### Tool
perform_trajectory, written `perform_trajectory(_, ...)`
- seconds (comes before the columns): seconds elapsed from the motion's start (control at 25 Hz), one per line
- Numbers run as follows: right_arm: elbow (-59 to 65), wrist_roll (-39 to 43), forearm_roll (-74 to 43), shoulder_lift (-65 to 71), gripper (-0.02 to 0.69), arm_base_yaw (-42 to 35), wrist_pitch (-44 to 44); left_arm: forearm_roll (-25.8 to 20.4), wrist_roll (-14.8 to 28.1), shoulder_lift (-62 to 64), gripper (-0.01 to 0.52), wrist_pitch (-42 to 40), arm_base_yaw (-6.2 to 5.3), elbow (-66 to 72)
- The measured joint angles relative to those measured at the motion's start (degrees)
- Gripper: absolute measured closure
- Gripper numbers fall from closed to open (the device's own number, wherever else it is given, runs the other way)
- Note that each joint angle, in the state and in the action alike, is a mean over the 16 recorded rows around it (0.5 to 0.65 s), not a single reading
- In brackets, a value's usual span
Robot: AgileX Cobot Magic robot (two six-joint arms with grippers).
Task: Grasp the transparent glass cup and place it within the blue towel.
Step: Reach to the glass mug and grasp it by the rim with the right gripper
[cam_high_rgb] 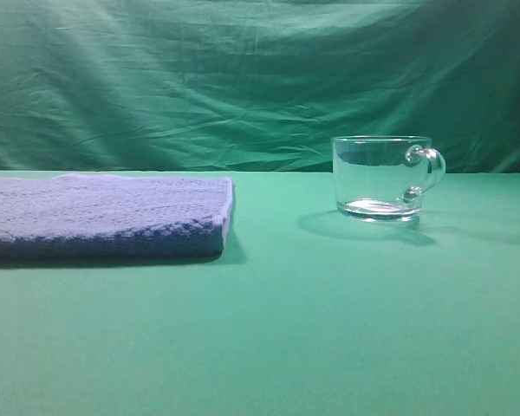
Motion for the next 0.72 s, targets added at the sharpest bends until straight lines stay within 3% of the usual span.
perform_trajectory(0.16, -2.0, -0.2, 0.0, 5.8, 0.087, 2.0, -0.9, 0.0, 0.0, 0.0, 0.514, 0.0, 0.0, 0.0)
perform_trajectory(0.32, -4.0, -0.3, 0.0, 11.3, 0.026, 3.2, -2.3, 0.0, 0.0, 0.0, 0.514, 0.0, 0.0, 0.0)
perform_trajectory(0.52, -6.3, -0.9, -0.1, 17.3, 0.075, 3.9, -4.4, 0.0, 0.0, 0.0, 0.514, 0.0, 0.0, 0.0)
perform_trajectory(0.72, -8.0, -1.8, -0.1, 21.6, 0.218, 4.0, -6.4, 0.0, 0.0, 0.0, 0.514, 0.0, 0.0, 0.0)
